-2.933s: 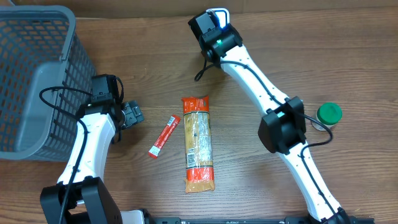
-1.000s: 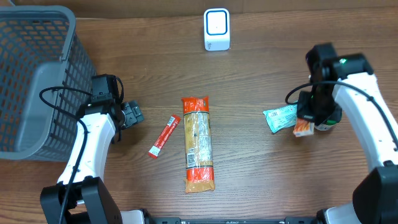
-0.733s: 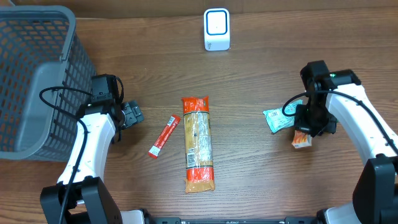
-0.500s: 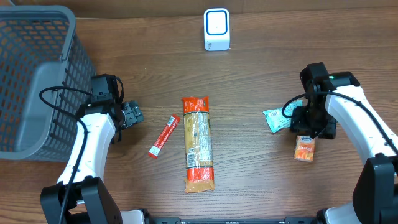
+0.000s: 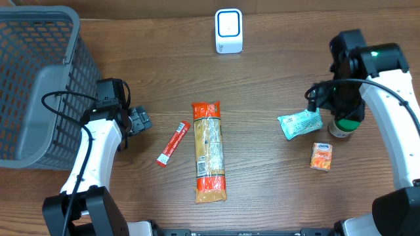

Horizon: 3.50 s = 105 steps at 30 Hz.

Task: Scan the item barcode
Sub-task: 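Move the right gripper left over the spaghetti pack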

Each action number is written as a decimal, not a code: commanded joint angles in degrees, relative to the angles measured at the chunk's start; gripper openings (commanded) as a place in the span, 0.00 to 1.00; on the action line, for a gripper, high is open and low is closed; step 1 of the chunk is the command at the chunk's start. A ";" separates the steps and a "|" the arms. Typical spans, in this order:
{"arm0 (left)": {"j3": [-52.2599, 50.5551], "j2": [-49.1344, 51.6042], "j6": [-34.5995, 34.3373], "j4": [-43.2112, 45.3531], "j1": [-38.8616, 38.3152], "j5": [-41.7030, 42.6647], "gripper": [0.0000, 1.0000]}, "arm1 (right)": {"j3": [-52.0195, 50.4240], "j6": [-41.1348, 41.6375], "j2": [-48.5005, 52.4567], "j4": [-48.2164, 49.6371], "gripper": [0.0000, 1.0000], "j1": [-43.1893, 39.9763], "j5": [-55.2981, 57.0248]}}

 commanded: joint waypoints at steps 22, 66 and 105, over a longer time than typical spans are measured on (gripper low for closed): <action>1.05 -0.22 0.50 0.22 -0.15 0.39 1.00 | -8.37 -6.78 0.07 19.28 0.80 10.95 -19.41; 1.05 -0.22 0.50 0.22 -0.15 0.39 1.00 | -9.01 14.60 17.05 32.50 0.83 40.79 4.39; 1.05 -0.22 0.50 0.22 -0.15 0.39 1.00 | -8.83 13.84 21.24 28.22 0.95 31.71 13.46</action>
